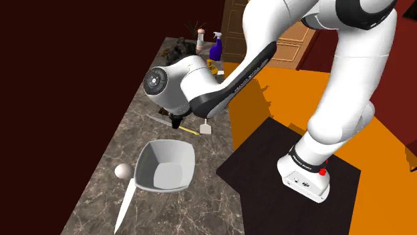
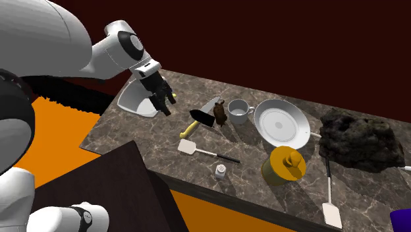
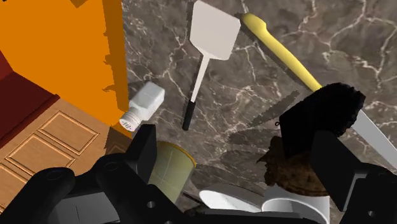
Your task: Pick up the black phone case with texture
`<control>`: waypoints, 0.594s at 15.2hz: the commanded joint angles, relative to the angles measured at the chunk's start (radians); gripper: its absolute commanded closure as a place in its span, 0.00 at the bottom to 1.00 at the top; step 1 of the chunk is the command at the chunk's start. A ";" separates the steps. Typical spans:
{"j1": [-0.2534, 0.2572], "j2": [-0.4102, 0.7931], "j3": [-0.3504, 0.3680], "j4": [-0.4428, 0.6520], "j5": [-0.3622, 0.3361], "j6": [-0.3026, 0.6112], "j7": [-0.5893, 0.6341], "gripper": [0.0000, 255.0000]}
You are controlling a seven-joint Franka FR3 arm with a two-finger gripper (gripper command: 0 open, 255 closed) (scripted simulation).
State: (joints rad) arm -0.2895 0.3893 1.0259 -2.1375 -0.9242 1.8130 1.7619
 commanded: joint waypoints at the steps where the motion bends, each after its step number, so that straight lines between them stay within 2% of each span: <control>1: 0.103 0.123 -0.084 0.082 -0.089 -0.065 0.092 0.00; 5: 0.250 0.305 -0.213 0.262 -0.184 -0.155 0.185 0.00; 9: 0.366 0.472 -0.317 0.467 -0.249 -0.227 0.233 0.00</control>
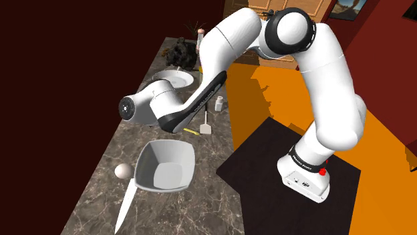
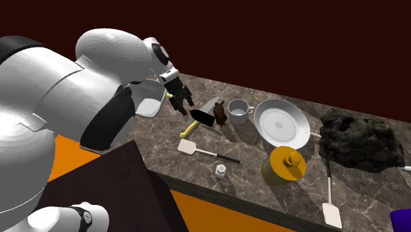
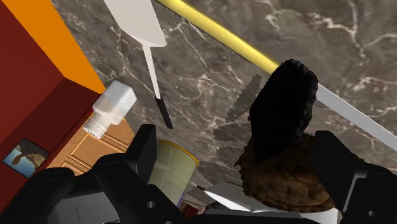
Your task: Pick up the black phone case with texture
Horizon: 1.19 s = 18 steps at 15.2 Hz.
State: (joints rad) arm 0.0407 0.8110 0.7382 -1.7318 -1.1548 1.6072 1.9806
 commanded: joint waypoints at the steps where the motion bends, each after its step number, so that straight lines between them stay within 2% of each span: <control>1: 0.062 0.092 -0.052 0.118 -0.031 -0.037 0.021 0.00; 11: 0.093 0.181 -0.091 0.169 -0.067 -0.012 0.052 0.00; 12: 0.092 0.181 -0.091 0.169 -0.068 -0.011 0.051 1.00; 18: 0.092 0.180 -0.091 0.167 -0.067 -0.010 0.051 1.00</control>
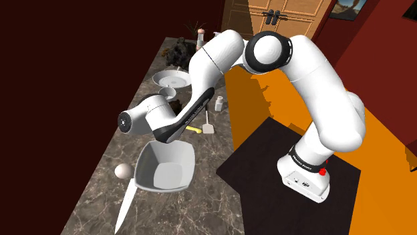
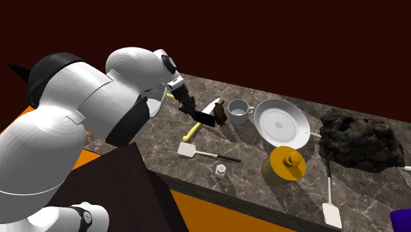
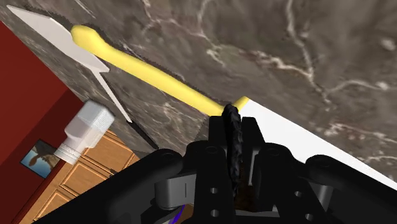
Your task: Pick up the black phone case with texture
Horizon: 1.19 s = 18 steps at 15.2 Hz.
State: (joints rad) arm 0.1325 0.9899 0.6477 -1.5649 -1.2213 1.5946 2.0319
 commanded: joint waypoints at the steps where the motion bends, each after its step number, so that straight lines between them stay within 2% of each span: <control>1: 0.000 0.001 0.000 0.000 -0.001 0.002 0.000 1.00; 18: -0.043 -0.145 0.062 -0.052 0.065 -0.061 -0.064 1.00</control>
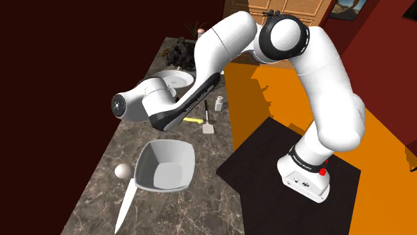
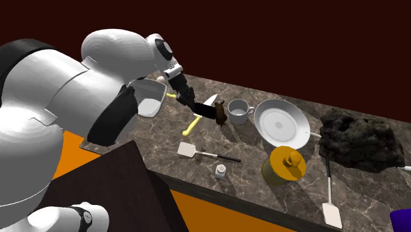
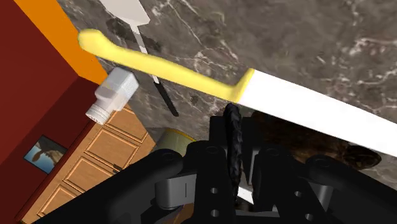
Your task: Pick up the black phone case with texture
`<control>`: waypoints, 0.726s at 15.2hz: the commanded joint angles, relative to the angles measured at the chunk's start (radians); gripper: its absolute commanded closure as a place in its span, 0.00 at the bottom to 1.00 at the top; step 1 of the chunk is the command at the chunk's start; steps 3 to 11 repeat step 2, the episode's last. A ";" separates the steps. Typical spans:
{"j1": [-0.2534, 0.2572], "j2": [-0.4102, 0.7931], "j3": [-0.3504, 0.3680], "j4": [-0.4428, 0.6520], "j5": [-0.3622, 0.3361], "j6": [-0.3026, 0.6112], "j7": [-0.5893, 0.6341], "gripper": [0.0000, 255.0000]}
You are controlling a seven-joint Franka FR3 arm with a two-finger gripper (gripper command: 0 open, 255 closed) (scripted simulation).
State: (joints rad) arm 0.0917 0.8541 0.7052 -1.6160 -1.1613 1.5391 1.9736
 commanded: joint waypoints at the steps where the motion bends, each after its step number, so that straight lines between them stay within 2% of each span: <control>1: -0.002 -0.010 0.005 -0.001 0.005 -0.006 -0.006 1.00; 11: -0.002 -0.010 0.005 -0.001 0.005 -0.006 -0.006 1.00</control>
